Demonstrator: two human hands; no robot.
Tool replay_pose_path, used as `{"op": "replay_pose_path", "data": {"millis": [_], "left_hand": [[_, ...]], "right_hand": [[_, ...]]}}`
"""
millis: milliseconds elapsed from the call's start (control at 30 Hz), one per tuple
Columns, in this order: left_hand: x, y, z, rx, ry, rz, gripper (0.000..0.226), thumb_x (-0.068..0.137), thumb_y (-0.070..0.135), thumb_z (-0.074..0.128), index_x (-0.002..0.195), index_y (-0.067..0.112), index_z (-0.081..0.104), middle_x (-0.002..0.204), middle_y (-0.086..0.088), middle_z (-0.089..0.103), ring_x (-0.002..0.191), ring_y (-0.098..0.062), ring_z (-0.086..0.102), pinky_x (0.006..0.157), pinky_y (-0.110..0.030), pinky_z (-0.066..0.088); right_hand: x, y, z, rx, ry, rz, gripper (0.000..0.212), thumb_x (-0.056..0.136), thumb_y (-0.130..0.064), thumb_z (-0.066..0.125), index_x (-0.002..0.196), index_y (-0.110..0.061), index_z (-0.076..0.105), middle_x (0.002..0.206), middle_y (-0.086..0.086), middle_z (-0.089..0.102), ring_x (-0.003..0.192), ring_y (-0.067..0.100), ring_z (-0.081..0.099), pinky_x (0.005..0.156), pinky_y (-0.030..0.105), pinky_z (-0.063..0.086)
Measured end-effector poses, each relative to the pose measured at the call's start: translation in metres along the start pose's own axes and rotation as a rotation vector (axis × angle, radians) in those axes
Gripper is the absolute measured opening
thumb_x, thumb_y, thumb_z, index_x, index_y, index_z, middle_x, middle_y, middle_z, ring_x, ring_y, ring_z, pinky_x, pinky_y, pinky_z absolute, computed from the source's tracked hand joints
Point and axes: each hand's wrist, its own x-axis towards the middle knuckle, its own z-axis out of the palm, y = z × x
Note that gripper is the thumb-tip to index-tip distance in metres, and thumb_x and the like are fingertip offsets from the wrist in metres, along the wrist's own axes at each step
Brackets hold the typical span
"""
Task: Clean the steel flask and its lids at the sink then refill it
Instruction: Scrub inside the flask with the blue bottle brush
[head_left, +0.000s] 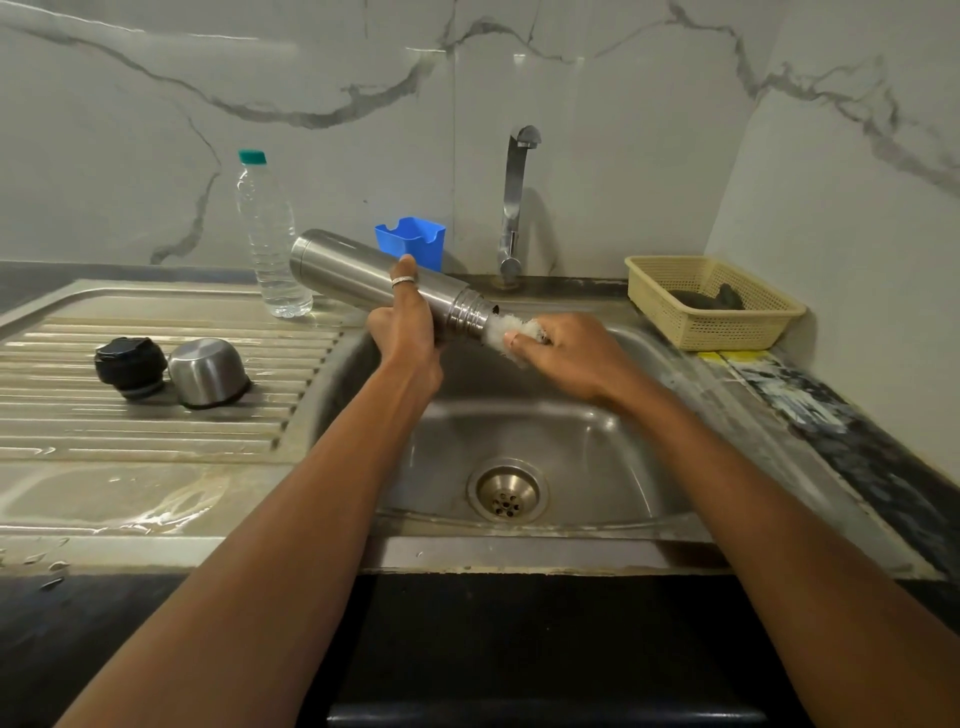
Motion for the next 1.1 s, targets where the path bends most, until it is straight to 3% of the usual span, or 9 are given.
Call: {"op": "replay_pose_path", "data": {"millis": [100, 200, 367, 467, 633, 733, 900, 1000, 1100], "left_hand": [[-0.001, 0.005, 0.000, 0.011, 0.001, 0.003, 0.032, 0.094, 0.041, 0.067, 0.099, 0.011, 0.059, 0.087, -0.004, 0.071, 0.076, -0.019, 0.072, 0.058, -0.031, 0.057], [0.005, 0.013, -0.007, -0.015, 0.055, 0.022, 0.030, 0.096, 0.040, 0.067, 0.094, 0.011, 0.057, 0.087, -0.004, 0.070, 0.073, -0.017, 0.071, 0.065, -0.034, 0.061], [0.008, 0.013, -0.010, -0.065, 0.090, 0.010, 0.047, 0.097, 0.040, 0.066, 0.122, 0.002, 0.054, 0.093, -0.007, 0.071, 0.070, -0.017, 0.073, 0.060, -0.036, 0.062], [0.006, 0.010, -0.008, -0.053, 0.089, 0.024, 0.047, 0.097, 0.040, 0.065, 0.122, 0.003, 0.052, 0.095, -0.006, 0.070, 0.070, -0.014, 0.073, 0.054, -0.030, 0.058], [0.005, 0.007, -0.008, -0.020, 0.098, 0.023, 0.053, 0.095, 0.042, 0.068, 0.126, 0.002, 0.049, 0.105, -0.009, 0.071, 0.085, -0.019, 0.074, 0.061, -0.034, 0.063], [0.006, 0.009, -0.009, -0.019, 0.106, 0.027, 0.058, 0.094, 0.044, 0.068, 0.130, 0.003, 0.047, 0.112, -0.011, 0.071, 0.084, -0.018, 0.074, 0.062, -0.034, 0.063], [0.009, 0.010, -0.012, -0.045, 0.155, 0.001, 0.059, 0.094, 0.044, 0.068, 0.129, 0.003, 0.046, 0.111, -0.012, 0.069, 0.083, -0.019, 0.074, 0.059, -0.035, 0.063], [0.014, 0.012, -0.014, -0.026, 0.174, 0.027, 0.060, 0.091, 0.045, 0.071, 0.127, 0.003, 0.047, 0.112, -0.012, 0.070, 0.087, -0.021, 0.074, 0.071, -0.042, 0.065], [0.015, 0.012, -0.013, 0.011, 0.183, 0.072, 0.064, 0.087, 0.050, 0.073, 0.125, 0.005, 0.047, 0.111, -0.011, 0.070, 0.090, -0.022, 0.074, 0.080, -0.044, 0.064]], "right_hand": [[-0.007, 0.004, -0.013, 0.370, -0.161, 0.161, 0.031, 0.101, -0.039, 0.057, 0.081, -0.016, 0.065, 0.055, -0.006, 0.048, 0.046, 0.008, 0.039, 0.050, 0.027, 0.029], [-0.016, 0.020, -0.029, 0.489, -0.326, 0.271, 0.041, 0.101, -0.042, 0.054, 0.101, -0.004, 0.070, 0.054, 0.000, 0.037, 0.045, 0.011, 0.026, 0.047, 0.027, 0.020], [-0.015, 0.029, -0.033, 0.318, -0.303, 0.265, 0.044, 0.100, -0.046, 0.055, 0.099, -0.005, 0.071, 0.057, -0.001, 0.055, 0.046, 0.009, 0.039, 0.045, 0.023, 0.032], [-0.013, 0.033, -0.022, 0.265, -0.210, 0.233, 0.032, 0.098, -0.042, 0.060, 0.104, -0.012, 0.070, 0.081, -0.003, 0.072, 0.063, 0.010, 0.060, 0.054, 0.023, 0.044], [-0.011, 0.024, 0.004, -0.117, -0.064, -0.056, 0.062, 0.087, -0.053, 0.072, 0.137, -0.024, 0.050, 0.121, -0.006, 0.060, 0.106, 0.015, 0.060, 0.088, 0.036, 0.052], [-0.010, 0.025, 0.012, -0.323, 0.046, -0.201, 0.051, 0.091, -0.052, 0.065, 0.133, -0.026, 0.050, 0.120, -0.002, 0.064, 0.101, 0.021, 0.062, 0.082, 0.043, 0.054], [-0.012, 0.017, 0.010, -0.476, 0.158, -0.313, 0.054, 0.102, -0.044, 0.051, 0.151, -0.024, 0.037, 0.137, 0.005, 0.060, 0.112, 0.027, 0.061, 0.085, 0.044, 0.054], [-0.009, 0.015, 0.002, -0.371, 0.060, -0.287, 0.043, 0.103, -0.044, 0.048, 0.143, -0.028, 0.050, 0.123, 0.005, 0.067, 0.102, 0.028, 0.064, 0.076, 0.036, 0.046], [-0.007, 0.014, -0.014, -0.163, -0.066, -0.188, 0.028, 0.103, -0.044, 0.050, 0.116, -0.031, 0.072, 0.097, 0.001, 0.073, 0.087, 0.019, 0.065, 0.075, 0.036, 0.048]]}}
